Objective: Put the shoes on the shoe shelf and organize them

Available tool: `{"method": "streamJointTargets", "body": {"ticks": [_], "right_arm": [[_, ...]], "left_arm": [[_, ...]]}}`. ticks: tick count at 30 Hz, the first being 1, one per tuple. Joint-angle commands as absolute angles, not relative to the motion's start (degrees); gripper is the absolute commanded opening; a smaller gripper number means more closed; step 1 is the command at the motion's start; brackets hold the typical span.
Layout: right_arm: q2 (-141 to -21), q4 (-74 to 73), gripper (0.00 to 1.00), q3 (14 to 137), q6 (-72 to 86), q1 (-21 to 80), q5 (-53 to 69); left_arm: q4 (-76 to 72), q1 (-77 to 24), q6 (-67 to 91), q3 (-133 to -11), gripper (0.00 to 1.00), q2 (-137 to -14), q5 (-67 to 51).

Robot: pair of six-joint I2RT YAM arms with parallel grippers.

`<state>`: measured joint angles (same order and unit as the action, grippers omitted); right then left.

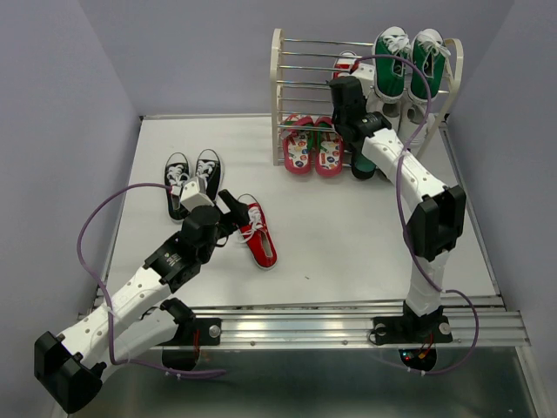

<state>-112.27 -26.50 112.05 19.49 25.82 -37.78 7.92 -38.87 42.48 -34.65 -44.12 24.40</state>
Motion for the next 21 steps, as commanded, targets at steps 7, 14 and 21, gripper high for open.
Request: {"method": "streamJointTargets", "body": {"ticks": [7, 14, 21], "right_arm": [[-112.94, -18.98, 0.09, 117.25, 21.44, 25.14, -35.86], [-112.94, -19.07, 0.17, 116.54, 22.76, 25.14, -36.21], [-113.73, -18.99, 0.28, 116.89, 23.82, 24.61, -37.35]], "left_arm": [[8.88, -38.58, 42.19, -37.27, 0.99, -42.71, 27.16], [8.96, -38.58, 42.28, -37.35, 0.99, -42.63, 27.42], [9.4, -38.58, 42.27, -37.35, 0.99, -43.07, 27.6]]}}
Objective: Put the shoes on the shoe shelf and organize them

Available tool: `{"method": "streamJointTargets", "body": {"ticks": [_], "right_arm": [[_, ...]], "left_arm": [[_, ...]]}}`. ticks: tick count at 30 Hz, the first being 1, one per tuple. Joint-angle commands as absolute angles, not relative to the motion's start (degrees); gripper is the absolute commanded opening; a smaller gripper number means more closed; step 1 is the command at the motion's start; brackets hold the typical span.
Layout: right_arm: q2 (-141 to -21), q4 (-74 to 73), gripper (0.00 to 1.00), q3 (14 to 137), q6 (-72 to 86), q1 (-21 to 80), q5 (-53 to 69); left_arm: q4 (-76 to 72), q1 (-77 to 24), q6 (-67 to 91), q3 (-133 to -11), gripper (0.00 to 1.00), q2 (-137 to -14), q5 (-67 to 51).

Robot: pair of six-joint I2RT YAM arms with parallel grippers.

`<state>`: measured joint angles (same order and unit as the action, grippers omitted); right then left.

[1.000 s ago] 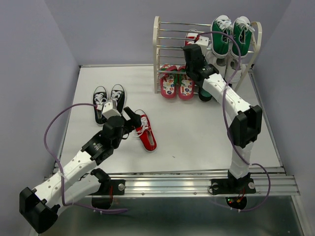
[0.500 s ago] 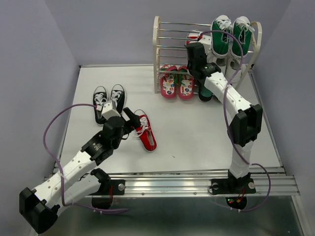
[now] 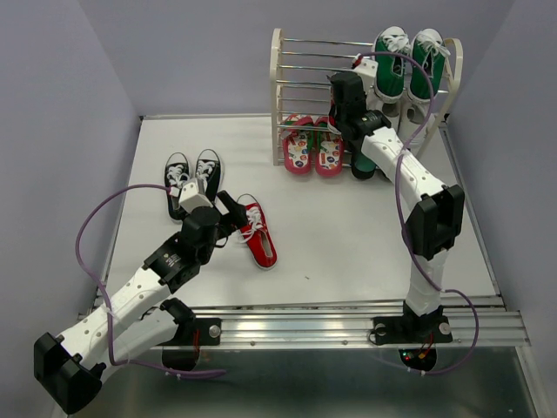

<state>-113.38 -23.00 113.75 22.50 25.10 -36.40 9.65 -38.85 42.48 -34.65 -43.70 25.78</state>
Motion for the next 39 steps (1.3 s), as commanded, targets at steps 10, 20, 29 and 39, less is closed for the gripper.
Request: {"method": "streamJointTargets", "body": {"ticks": [10, 20, 29, 39], "right_arm": [[-112.24, -19.25, 0.68, 116.1, 21.54, 24.61, -34.8], [-102.67, -19.69, 1.0, 106.81, 15.56, 24.61, -25.33], [-87.82, -19.95, 1.0, 89.93, 14.94, 27.94, -19.69], [-75.42, -17.31, 1.0, 68.74, 18.28, 32.17, -23.19]], "left_arm": [[11.16, -38.58, 43.5, -37.62, 0.99, -42.71, 27.25], [13.36, -38.58, 46.76, -35.95, 0.99, -42.89, 23.82], [13.01, -39.46, 47.72, -36.65, 0.99, -48.6, 13.37], [18.98, -48.95, 50.45, -42.27, 0.99, -60.9, 15.2]]}}
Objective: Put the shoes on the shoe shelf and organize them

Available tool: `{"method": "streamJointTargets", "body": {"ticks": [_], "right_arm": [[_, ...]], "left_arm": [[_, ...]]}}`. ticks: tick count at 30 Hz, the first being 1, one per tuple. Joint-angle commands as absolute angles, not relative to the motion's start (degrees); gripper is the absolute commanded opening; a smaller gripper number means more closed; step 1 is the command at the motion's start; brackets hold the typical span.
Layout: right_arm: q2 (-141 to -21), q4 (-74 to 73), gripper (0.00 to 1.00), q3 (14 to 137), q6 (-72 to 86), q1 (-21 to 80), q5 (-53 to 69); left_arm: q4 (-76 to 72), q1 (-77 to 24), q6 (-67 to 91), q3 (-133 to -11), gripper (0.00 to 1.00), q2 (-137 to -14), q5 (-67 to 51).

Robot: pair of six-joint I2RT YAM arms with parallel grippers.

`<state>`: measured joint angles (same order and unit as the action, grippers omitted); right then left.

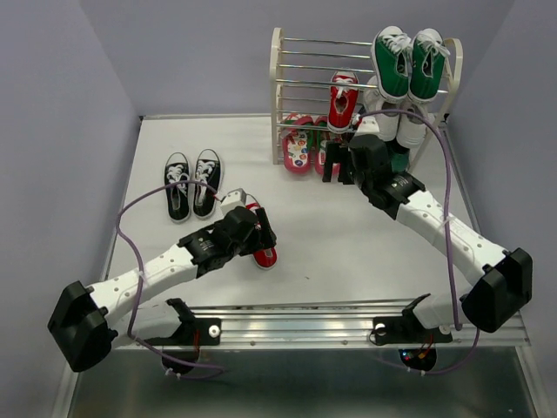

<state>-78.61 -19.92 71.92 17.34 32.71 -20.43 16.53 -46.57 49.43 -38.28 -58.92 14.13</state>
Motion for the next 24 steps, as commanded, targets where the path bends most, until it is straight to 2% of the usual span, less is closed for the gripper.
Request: {"method": "streamJointTargets", "body": {"ticks": [1, 9, 16, 20, 24], "right_arm": [[-74.8, -17.31, 1.0, 68.03, 18.54, 32.17, -24.07], [-69.87, -17.84, 1.0, 62.76, 21.0, 32.17, -31.9], [-69.79, -19.34, 1.0, 62.14, 21.88, 32.17, -37.26], [-69.87, -19.34, 1.0, 62.23, 21.53, 32.17, -37.97], [-69.79, -19.51, 1.0, 61.96, 21.62, 32.17, -39.37]], "left_arm": [[19.25, -49.3, 50.54, -42.62, 0.99, -62.39, 15.03], [27.76, -52.47, 53.69, -47.02, 0.99, -70.92, 18.36], [24.88, -52.82, 53.96, -46.15, 0.99, -73.39, 17.32], [23.82, -52.82, 53.79, -45.88, 0.92, -74.53, 16.53], [23.73, -52.82, 53.44, -46.05, 0.74, -76.63, 16.08]]}}
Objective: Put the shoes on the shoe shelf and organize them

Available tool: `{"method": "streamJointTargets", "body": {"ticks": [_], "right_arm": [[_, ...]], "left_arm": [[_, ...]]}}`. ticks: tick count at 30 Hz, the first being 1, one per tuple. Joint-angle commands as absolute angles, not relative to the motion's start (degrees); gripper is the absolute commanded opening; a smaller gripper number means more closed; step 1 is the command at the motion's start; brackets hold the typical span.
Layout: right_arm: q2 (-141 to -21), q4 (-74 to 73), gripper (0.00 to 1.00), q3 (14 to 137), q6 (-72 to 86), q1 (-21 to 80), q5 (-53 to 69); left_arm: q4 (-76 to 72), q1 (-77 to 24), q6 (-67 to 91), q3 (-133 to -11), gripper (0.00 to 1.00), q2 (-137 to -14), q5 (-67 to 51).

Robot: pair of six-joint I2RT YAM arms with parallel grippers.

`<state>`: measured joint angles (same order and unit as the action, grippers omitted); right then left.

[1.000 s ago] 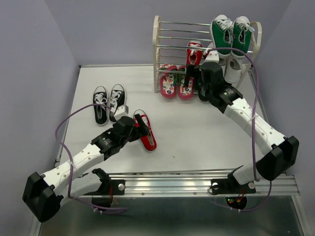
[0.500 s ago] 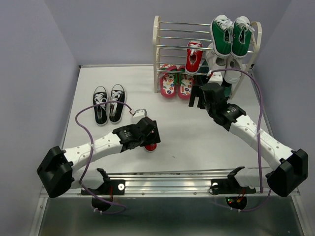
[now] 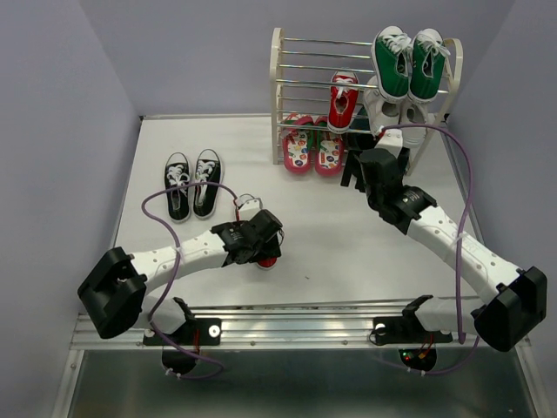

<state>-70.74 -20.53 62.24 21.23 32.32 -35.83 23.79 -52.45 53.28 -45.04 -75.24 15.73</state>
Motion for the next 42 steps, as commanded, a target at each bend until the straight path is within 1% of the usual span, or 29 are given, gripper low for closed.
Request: {"method": "streamJointTargets", "body": {"ticks": [1, 2, 4, 5, 6, 7, 8, 9, 10, 11, 12, 16, 23, 27, 34, 41, 42], "right_arm": [[-69.79, -19.51, 1.0, 61.96, 21.45, 32.17, -39.55], [-69.87, -19.51, 1.0, 61.96, 21.45, 32.17, -39.64], [-69.87, -19.51, 1.0, 61.96, 21.45, 32.17, -39.81], [-69.79, -19.51, 1.0, 61.88, 21.45, 32.17, -39.9], [-69.87, -19.51, 1.0, 61.79, 21.45, 32.17, -39.9], [-69.87, -19.51, 1.0, 61.79, 21.45, 32.17, -40.08], [-69.87, -19.51, 1.0, 61.87, 21.45, 32.17, -40.08], [-69.96, -19.51, 1.0, 61.7, 21.45, 32.17, -40.25], [-70.05, -19.51, 1.0, 61.7, 21.45, 32.17, -40.34], [-70.14, -19.42, 1.0, 61.7, 21.45, 32.17, -40.43], [-70.22, -19.42, 1.0, 61.79, 21.36, 32.17, -40.43], [-70.66, -19.51, 1.0, 61.87, 21.18, 32.17, -40.69], [-70.93, -19.51, 1.0, 61.44, 21.44, 32.17, -41.4], [-70.58, -19.42, 1.0, 60.56, 21.62, 32.17, -42.18], [-69.61, -19.51, 1.0, 58.89, 22.5, 32.17, -44.91], [-64.7, -20.12, 1.0, 56.26, 24.61, 32.17, -46.58], [-63.9, -20.56, 1.0, 55.12, 24.61, 32.17, -46.23]], "left_arm": [[23.64, -52.91, 53.52, -46.14, 0.72, -76.9, 16.08], [23.73, -52.82, 53.35, -46.14, 0.72, -77.17, 16.0], [24.52, -52.82, 53.52, -46.49, 0.64, -77.61, 16.52], [24.87, -52.82, 53.61, -46.67, 0.55, -77.61, 16.96], [25.31, -52.82, 53.87, -46.76, 0.51, -77.52, 17.14], [25.49, -52.91, 53.88, -46.67, 0.41, -77.35, 17.23], [25.66, -52.91, 53.88, -46.76, 0.41, -77.26, 17.4], [25.84, -52.82, 53.88, -46.76, 0.3, -76.99, 17.49], [26.01, -52.91, 53.7, -46.93, 0.22, -76.99, 17.66], [26.36, -52.82, 53.61, -47.11, 0.01, -76.99, 18.01], [27.32, -52.91, 53.44, -47.46, 0.0, -76.91, 18.28], [29.18, -52.91, 51.77, -48.07, 0.0, -76.12, 20.03], [30.5, -55.02, 44.22, -50.35, 0.0, -71.73, 23.38], [32.69, -58.26, 38.25, -52.55, 0.0, -68.83, 27.49], [34.37, -62.04, 32.44, -56.07, 0.0, -67.15, 30.14], [33.84, -62.75, 27.77, -62.84, 0.0, -66.88, 29.8], [33.92, -62.75, 26.03, -65.45, 0.0, -67.32, 29.71]]}}
